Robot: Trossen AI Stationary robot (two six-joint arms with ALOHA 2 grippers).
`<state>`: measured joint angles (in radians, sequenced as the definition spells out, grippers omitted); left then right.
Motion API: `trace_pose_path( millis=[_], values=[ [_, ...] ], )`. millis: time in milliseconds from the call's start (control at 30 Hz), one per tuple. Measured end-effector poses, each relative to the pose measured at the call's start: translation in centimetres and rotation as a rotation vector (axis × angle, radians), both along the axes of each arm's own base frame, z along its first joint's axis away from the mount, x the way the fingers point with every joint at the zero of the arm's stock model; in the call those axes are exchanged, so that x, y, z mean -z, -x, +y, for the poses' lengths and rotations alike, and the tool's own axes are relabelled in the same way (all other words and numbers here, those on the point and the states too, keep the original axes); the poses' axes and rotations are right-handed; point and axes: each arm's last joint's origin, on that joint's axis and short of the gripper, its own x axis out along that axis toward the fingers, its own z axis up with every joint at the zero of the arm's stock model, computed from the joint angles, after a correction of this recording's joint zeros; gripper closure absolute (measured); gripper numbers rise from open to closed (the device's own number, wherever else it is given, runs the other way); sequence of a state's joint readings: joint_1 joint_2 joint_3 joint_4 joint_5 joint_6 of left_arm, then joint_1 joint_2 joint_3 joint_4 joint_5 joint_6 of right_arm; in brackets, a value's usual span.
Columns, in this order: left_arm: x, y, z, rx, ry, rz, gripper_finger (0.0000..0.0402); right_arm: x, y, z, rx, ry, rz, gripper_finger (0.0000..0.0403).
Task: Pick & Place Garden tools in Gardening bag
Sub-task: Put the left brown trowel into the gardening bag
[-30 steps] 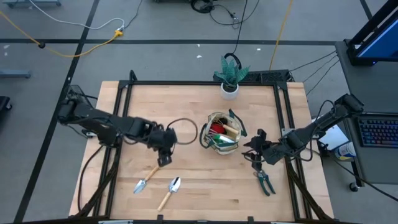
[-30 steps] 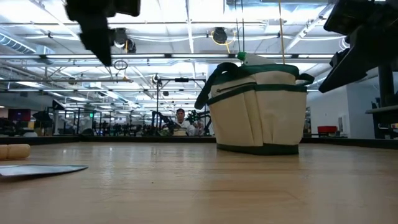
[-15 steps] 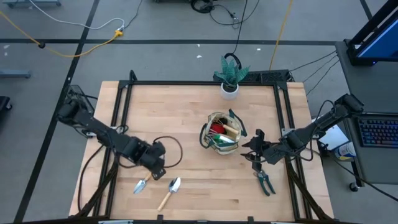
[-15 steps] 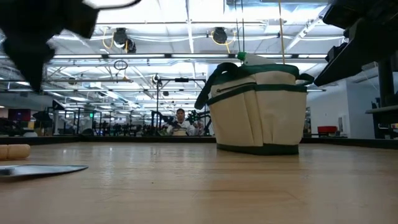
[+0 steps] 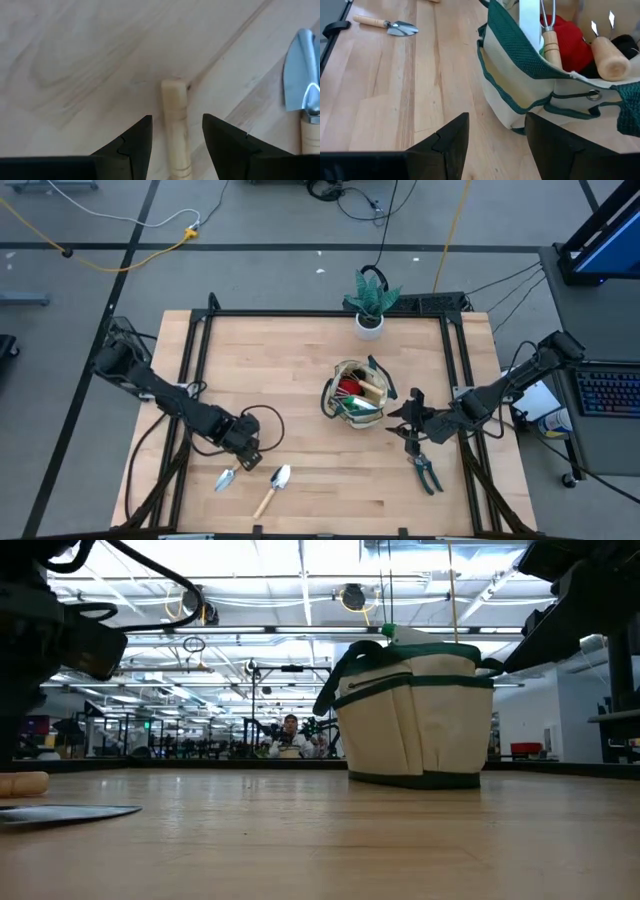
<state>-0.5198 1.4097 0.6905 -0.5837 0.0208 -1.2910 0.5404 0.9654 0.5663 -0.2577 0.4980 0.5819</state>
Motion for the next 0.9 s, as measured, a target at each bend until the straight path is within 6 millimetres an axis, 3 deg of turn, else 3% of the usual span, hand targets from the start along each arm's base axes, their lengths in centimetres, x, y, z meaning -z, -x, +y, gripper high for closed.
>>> trace_pose_path(
  millis=[667, 767, 900],
  values=[
    [2.2, -0.2, -0.3, 0.063, -0.04, -0.001, 0.0227, 0.0, 0.0, 0.0, -0.018, 0.025, 0.003, 0.0219],
    [2.3, -0.1, -0.2, 0.063, -0.045, 0.003, 0.0248, 0.0, 0.0, 0.0, -0.018, 0.025, 0.003, 0.022],
    [2.3, -0.2, 0.1, 0.048, -0.046, 0.013, 0.0305, 0.0, 0.0, 0.0, -0.018, 0.026, 0.004, 0.022]
  ],
)
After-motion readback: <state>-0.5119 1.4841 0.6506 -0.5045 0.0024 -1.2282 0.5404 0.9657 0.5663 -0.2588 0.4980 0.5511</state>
